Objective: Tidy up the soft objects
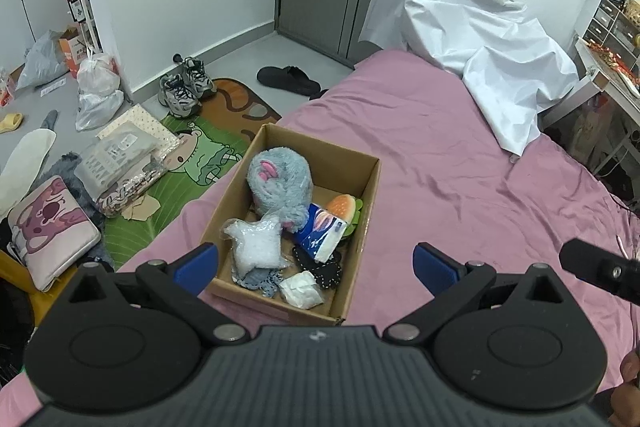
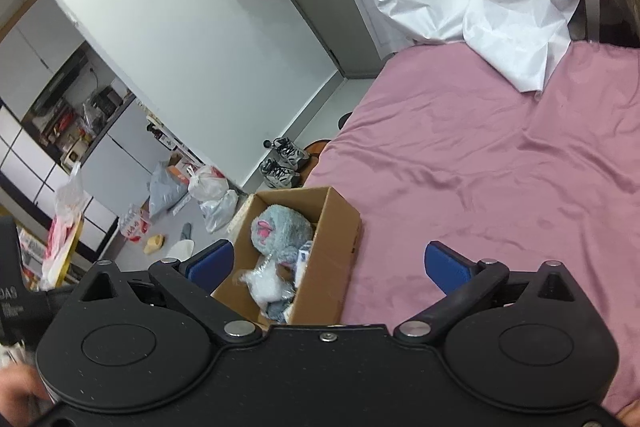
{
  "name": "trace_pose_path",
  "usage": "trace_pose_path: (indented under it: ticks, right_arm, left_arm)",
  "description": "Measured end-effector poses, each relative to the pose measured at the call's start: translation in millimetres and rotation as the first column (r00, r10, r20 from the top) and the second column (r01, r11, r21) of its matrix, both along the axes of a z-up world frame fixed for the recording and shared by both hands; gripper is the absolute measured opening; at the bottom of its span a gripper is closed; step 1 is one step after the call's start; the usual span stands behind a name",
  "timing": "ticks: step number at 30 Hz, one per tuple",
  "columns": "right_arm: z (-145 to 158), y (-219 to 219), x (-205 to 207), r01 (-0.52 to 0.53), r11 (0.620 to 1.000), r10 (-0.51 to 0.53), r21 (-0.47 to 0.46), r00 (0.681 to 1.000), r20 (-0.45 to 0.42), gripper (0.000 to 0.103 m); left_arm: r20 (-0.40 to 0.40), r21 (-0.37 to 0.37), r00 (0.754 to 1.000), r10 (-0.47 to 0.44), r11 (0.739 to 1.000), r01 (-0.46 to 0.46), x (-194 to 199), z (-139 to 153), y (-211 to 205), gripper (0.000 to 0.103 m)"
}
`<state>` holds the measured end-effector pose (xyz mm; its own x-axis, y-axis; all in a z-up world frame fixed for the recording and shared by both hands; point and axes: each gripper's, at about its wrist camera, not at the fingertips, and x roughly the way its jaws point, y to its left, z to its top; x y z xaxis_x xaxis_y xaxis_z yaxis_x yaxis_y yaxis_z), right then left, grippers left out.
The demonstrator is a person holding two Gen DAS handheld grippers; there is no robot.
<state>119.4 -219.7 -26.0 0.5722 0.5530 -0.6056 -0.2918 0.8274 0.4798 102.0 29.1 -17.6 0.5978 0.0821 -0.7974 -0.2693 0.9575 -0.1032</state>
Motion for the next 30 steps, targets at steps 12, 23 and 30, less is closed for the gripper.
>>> trace_pose_path:
  ticks: [12,23,30]
  right_arm:
    - [4,-31,-11,0.063,0.99,-0.058,-0.125,0.997,0.04,0.103]
    - [5,-37,-23,0.031,0.977,-0.013,-0.21,0.996,0.09,0.103]
    - [-1,-43,-47,-0.017,0.976,0.041,-0.219,0.994,0.102,0.103]
  left_arm:
    - [0.034,0.057,0.999,0.026,0.998,-0.028,-22,10,-15,0.103]
    - [0.073,0.098,0.997,0.008,0.995,-0.015,-43,15,-25,0.103]
    - [0.075,0.107,0.997,0.0,0.994,-0.008,-59,14,-27,0.103]
